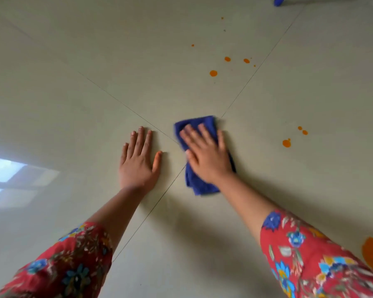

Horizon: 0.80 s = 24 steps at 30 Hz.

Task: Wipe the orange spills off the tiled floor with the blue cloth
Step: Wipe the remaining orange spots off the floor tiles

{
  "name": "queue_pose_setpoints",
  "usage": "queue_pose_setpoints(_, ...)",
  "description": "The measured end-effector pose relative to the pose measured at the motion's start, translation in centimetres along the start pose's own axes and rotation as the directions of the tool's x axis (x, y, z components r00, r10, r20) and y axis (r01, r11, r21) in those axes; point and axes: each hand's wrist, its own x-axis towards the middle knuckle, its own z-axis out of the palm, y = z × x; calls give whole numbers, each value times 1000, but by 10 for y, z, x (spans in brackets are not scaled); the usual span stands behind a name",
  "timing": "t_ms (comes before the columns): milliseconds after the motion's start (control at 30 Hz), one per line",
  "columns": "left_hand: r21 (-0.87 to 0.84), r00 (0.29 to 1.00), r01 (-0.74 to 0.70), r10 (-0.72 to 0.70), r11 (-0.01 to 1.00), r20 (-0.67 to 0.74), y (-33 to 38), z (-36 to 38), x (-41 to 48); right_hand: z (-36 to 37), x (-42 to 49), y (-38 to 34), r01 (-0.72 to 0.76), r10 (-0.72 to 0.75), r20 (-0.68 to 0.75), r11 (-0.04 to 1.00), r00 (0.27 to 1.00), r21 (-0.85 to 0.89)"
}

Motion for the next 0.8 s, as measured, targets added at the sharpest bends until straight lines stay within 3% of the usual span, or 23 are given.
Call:
queue_pose_setpoints(100,-15,1000,-6,5,1000,-11,2,0,0,0,-15,44,-415,417,-55,909,907,41)
queue_pose_setpoints(167,-17,1000,6,-6,1000,-17,2,-1,-1,0,-59,36,-504,506,-105,862,856,44)
queue_pose_setpoints(233,-25,1000,1,-1,1000,-17,3,-1,1,4,-104,1,-380,379,-79,925,922,-1)
queue_pose_setpoints(300,-31,999,-38,38,999,-12,4,-2,0,6,-123,-36,-71,72,-31,997,997,14)
queue_pose_setpoints(333,-37,998,-60,60,998,-14,4,-1,0,7,-116,-45,52,-51,-25,998,998,35)
queue_pose_setpoints(400,-55,996,-87,87,995,-11,3,-1,1,6,-79,-45,138,-137,-25,987,990,77)
queue_pose_setpoints(467,-74,995,-101,101,992,-7,1,-3,-1,2,-46,-29,29,-29,2,998,1000,57)
queue_pose_setpoints(533,-91,993,-117,117,989,-9,0,-5,-2,-1,-37,1,-232,232,8,971,973,56)
queue_pose_setpoints(600,-89,992,-126,126,988,-5,1,-5,-4,0,-63,20,-492,498,-64,865,865,98)
queue_pose_setpoints(667,-70,993,-121,122,990,6,2,-5,-4,2,-107,10,-636,645,-123,764,754,109)
queue_pose_setpoints(733,-48,991,-127,128,991,25,3,-5,-2,6,-148,-23,-634,637,-123,770,761,67)
queue_pose_setpoints(800,-25,989,-146,147,989,37,3,-5,0,7,-161,-53,-474,476,-81,879,876,42)
